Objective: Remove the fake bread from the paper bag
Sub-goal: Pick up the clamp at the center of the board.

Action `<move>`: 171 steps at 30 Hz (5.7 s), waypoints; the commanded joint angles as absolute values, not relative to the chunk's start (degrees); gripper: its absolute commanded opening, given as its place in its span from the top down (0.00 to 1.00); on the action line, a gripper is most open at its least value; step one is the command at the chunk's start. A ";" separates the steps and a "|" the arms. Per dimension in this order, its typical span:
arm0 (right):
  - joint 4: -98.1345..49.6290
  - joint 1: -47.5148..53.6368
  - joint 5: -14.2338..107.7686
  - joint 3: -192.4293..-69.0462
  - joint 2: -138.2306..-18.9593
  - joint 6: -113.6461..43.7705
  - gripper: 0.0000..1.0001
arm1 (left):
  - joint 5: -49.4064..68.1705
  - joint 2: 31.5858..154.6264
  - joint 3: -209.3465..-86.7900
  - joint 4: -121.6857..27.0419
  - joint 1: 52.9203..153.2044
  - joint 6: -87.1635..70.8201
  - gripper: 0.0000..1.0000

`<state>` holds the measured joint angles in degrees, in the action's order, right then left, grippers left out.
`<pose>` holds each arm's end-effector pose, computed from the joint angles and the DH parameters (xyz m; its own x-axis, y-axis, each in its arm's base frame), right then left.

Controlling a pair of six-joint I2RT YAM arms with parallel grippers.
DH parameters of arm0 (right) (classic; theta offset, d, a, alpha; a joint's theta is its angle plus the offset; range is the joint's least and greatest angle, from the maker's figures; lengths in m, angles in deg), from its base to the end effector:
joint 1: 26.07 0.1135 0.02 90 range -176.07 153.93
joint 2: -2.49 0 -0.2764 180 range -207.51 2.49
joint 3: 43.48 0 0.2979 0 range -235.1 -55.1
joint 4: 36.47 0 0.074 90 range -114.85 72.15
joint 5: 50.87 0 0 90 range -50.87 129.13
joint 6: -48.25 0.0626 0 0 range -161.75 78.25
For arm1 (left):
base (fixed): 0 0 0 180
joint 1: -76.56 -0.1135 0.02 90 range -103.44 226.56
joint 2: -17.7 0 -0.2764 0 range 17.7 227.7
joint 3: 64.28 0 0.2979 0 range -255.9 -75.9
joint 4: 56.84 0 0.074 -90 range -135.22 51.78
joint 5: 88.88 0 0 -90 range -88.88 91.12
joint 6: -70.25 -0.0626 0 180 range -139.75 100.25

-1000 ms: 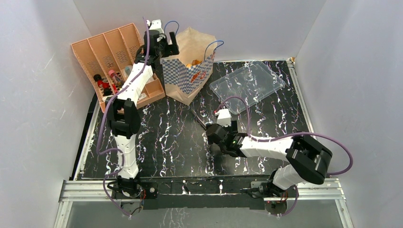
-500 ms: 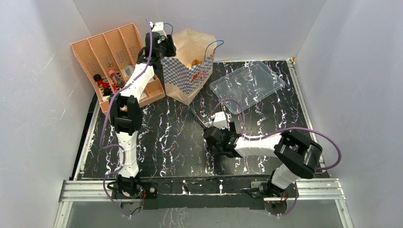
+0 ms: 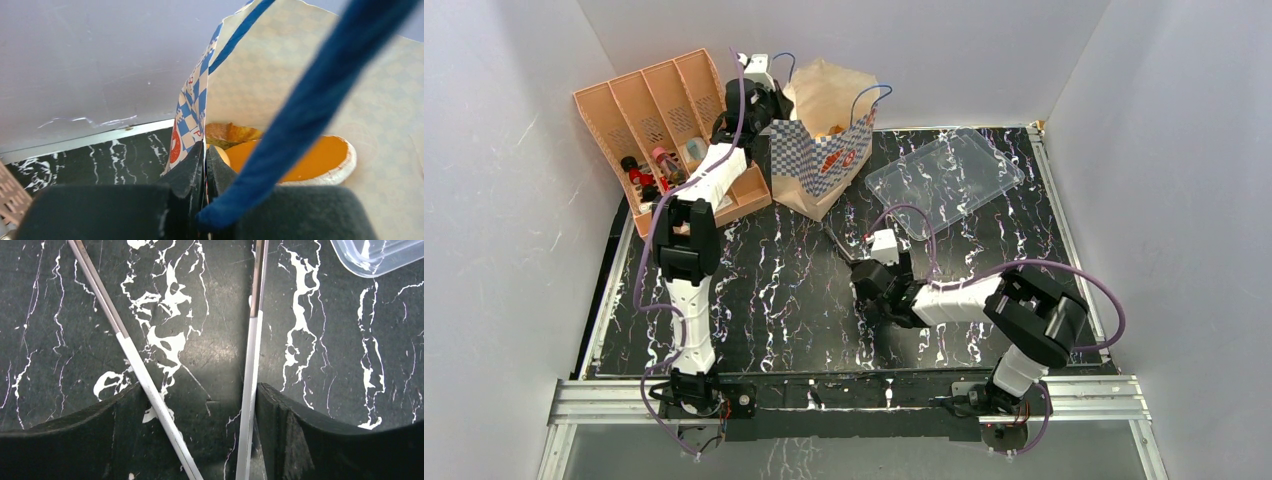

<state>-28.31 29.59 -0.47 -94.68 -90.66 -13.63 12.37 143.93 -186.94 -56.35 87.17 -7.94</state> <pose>0.2220 0.2542 0.0966 -0.5729 -0.1948 -0.7961 -0.1537 0.9796 -0.1291 0.6030 -0.1254 0.3083 -0.1442 -0.1772 -0.9735 0.3497 0.9112 -0.2177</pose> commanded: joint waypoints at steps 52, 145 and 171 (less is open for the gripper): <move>-2.00 32.28 -22.20 -104.45 -50.72 -4.38 0.77 | 11.12 120.76 -165.93 -82.16 91.98 -10.42 1.00; 10.95 34.62 -11.75 -110.91 -53.66 -6.36 0.78 | -13.25 119.04 -154.73 -94.73 105.83 -30.21 1.00; 5.69 36.61 -8.77 -110.83 -67.21 -6.22 0.77 | -13.84 114.59 -146.75 -97.19 112.60 -37.68 1.00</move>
